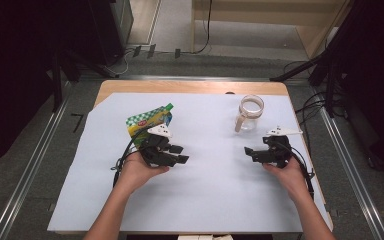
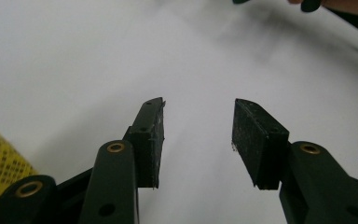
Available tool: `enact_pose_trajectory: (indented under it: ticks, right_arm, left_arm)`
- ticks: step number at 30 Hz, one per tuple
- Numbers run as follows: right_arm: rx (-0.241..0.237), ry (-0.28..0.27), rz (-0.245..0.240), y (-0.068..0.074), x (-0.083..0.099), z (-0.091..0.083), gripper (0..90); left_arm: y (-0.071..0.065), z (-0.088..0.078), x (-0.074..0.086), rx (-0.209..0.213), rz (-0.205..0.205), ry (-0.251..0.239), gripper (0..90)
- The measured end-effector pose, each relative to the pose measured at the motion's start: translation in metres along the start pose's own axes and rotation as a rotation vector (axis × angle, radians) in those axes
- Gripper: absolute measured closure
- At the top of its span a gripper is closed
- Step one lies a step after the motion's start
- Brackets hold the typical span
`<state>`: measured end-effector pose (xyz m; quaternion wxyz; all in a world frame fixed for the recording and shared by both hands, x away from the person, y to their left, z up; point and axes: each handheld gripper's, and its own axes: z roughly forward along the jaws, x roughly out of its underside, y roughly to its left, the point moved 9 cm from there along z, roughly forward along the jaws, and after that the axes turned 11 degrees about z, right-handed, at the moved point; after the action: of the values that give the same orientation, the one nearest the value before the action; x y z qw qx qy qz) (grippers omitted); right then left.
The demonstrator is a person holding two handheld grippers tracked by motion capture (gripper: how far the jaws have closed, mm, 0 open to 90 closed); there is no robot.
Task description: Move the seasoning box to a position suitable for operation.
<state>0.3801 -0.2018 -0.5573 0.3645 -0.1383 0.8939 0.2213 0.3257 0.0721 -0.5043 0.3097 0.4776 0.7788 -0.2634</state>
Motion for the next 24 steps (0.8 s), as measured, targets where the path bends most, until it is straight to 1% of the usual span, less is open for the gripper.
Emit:
enact_pose_trajectory:
  ticks: [1, 2, 4, 5, 6, 8, 9, 11, 14, 16, 17, 18, 20, 22, 24]
  right_arm:
    - [-0.020, -0.005, -0.010, 0.004, -0.001, -0.001, 13.1]
    - [-0.048, -0.014, -0.017, 0.008, -0.002, -0.002, 13.0]
    - [-0.089, -0.038, -0.030, 0.015, -0.006, -0.006, 14.1]
    - [-0.106, -0.044, -0.038, 0.018, -0.007, -0.008, 14.1]
    - [-0.115, -0.051, -0.044, 0.020, -0.008, -0.010, 14.1]
    - [-0.141, -0.054, -0.047, 0.025, -0.008, -0.013, 13.8]
    - [-0.148, -0.054, -0.041, 0.027, -0.008, -0.014, 13.8]
    - [-0.154, -0.058, -0.040, 0.029, -0.009, -0.016, 15.5]
    - [-0.149, -0.066, -0.054, 0.030, -0.009, -0.017, 18.4]
    - [-0.152, -0.066, -0.060, 0.032, -0.009, -0.017, 21.1]
    - [-0.153, -0.059, -0.055, 0.032, -0.008, -0.017, 22.7]
    - [-0.155, -0.055, -0.059, 0.033, -0.008, -0.016, 23.3]
    - [-0.139, -0.053, -0.072, 0.033, -0.007, -0.016, 24.9]
    - [-0.128, -0.057, -0.094, 0.032, -0.007, -0.016, 26.9]
    - [-0.124, -0.062, -0.106, 0.032, -0.007, -0.016, 28.2]
  left_arm:
    - [0.000, 0.000, 0.001, 0.003, -0.002, 0.000, 53.2]
    - [0.000, 0.001, 0.002, -0.005, -0.001, 0.003, 49.8]
    - [-0.002, 0.000, 0.002, -0.011, 0.018, -0.005, 47.5]
    - [-0.002, -0.002, 0.001, -0.011, 0.017, -0.010, 45.7]
    - [-0.002, -0.003, 0.000, -0.017, 0.008, -0.024, 45.3]
    - [-0.003, -0.004, -0.003, -0.009, 0.000, -0.050, 43.6]
    - [-0.004, -0.004, -0.003, -0.012, 0.003, -0.050, 42.3]
    - [-0.005, -0.002, 0.000, -0.014, 0.014, -0.031, 41.1]
    - [-0.005, 0.000, 0.005, -0.014, -0.009, -0.011, 42.1]
    - [-0.003, 0.000, 0.005, -0.036, -0.012, -0.002, 43.8]
    - [-0.003, 0.000, 0.005, -0.044, -0.012, -0.003, 46.8]
    - [-0.003, -0.001, 0.004, -0.049, -0.013, -0.009, 47.1]
    - [-0.003, -0.001, 0.004, -0.040, -0.024, -0.007, 46.4]
    - [-0.004, 0.000, 0.005, -0.022, -0.039, 0.012, 45.2]
    - [-0.004, 0.002, 0.007, -0.018, -0.030, 0.029, 45.3]
